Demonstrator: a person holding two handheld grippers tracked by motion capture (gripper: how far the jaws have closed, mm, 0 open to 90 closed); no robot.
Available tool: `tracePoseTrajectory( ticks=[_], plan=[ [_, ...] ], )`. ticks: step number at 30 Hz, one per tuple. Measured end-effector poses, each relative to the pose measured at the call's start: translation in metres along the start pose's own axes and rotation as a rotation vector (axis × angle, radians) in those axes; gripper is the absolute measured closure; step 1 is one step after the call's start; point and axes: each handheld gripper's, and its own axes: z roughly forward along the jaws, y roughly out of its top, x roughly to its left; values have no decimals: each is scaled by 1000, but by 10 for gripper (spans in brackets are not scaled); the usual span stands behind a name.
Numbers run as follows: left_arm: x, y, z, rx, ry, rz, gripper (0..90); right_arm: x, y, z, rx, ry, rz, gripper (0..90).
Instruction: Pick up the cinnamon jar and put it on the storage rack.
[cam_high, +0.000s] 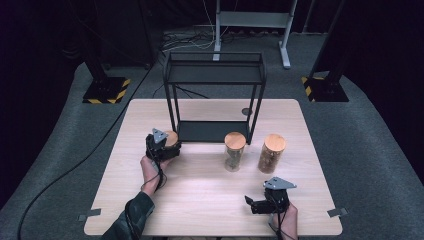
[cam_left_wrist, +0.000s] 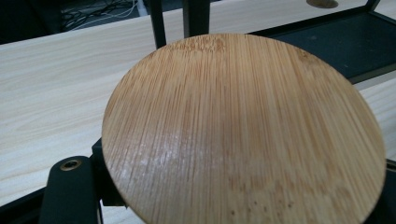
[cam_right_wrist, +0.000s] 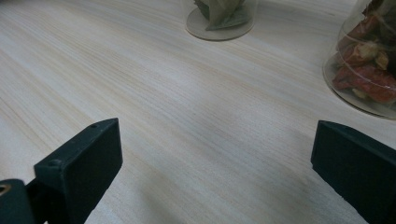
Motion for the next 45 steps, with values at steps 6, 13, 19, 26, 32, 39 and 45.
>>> tracePoseTrajectory(
  ticks=[6, 13, 19, 26, 32, 39, 45],
  plan=[
    [-3, 2, 2, 1, -3, 4, 255, 0, 0, 0, -2, 3, 2, 14],
    [-7, 4, 2, 1, -11, 13, 255, -1, 0, 0, 1, 6, 3, 14],
    [-9, 7, 4, 5, -15, 19, 255, -1, 0, 0, 0, 8, 6, 14],
    [-13, 9, 5, 1, -20, 22, 255, -1, 0, 0, 2, 11, 6, 14],
    [-16, 10, 6, 2, -26, 28, 255, -1, 0, 0, 2, 8, 5, 14],
    [-20, 12, 9, 5, -35, 33, 255, -1, 0, 0, 4, 12, 3, 14],
    [-24, 15, 10, 5, -44, 47, 255, -1, 0, 0, 2, 11, 4, 15]
  ],
)
